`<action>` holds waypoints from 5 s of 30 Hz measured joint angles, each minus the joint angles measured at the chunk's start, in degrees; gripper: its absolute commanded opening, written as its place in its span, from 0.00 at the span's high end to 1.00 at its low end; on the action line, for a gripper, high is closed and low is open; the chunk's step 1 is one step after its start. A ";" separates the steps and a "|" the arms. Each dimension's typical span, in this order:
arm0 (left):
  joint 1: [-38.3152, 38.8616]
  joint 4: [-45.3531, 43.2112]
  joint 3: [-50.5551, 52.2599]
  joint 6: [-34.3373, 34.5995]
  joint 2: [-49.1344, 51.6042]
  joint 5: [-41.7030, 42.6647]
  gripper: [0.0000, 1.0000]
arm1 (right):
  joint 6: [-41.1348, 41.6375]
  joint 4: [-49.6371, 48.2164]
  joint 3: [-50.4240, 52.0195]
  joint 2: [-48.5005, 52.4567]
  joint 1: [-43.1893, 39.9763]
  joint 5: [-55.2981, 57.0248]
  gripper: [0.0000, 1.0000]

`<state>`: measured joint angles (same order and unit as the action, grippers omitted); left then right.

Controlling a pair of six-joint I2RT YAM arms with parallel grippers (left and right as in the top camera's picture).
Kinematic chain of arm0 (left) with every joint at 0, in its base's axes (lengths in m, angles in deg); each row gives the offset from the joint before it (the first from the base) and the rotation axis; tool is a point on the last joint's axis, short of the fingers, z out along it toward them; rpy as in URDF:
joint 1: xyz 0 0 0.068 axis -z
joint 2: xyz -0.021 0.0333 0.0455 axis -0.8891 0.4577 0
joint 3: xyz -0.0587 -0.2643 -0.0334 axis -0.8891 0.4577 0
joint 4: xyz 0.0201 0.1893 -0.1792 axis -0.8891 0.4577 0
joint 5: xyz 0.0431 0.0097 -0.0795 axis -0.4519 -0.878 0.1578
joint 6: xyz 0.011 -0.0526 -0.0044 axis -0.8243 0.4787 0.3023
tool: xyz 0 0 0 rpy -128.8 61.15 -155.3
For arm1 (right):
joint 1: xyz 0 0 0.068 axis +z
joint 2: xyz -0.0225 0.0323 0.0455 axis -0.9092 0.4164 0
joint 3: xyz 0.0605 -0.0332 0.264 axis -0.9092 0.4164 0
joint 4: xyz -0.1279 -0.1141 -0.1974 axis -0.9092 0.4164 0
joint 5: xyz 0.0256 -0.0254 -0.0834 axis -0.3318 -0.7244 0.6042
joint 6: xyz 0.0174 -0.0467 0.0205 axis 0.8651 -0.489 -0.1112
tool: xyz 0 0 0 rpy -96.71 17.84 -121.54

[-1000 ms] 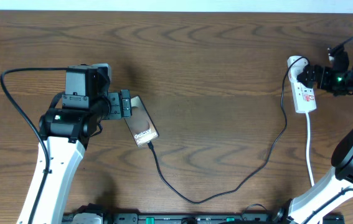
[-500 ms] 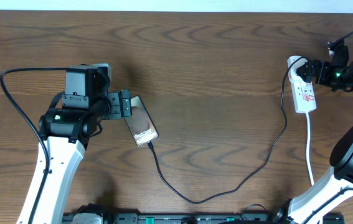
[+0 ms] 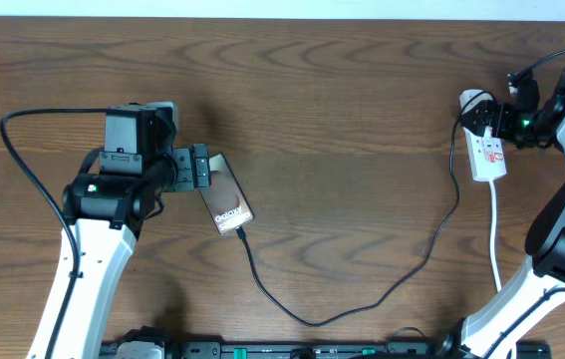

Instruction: Plug charger to phone and switch on socket

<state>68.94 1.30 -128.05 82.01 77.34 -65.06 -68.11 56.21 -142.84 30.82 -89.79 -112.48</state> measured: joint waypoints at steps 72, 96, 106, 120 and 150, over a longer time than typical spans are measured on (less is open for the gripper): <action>0.00 0.02 0.00 0.00 0.02 0.02 0.06 | 6.91 14.97 -9.22 4.63 -2.14 6.91 0.01; 0.00 0.02 0.00 0.00 0.02 0.00 0.06 | 11.06 29.83 -28.55 -18.91 -3.52 17.44 0.01; 0.00 0.00 0.00 0.00 0.00 0.00 0.05 | 11.06 29.90 -28.52 -18.62 -3.52 17.46 0.01; 0.00 0.04 0.00 0.00 0.00 0.00 0.06 | 11.06 29.97 -28.52 -18.62 -3.52 17.46 0.01; 0.00 -14.45 27.12 -0.50 -41.13 0.00 0.06 | 11.19 29.99 -28.52 -18.62 -3.52 17.44 0.01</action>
<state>68.94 -13.15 -100.92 81.51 36.21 -65.06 -56.92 86.20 -171.36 12.20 -93.31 -95.04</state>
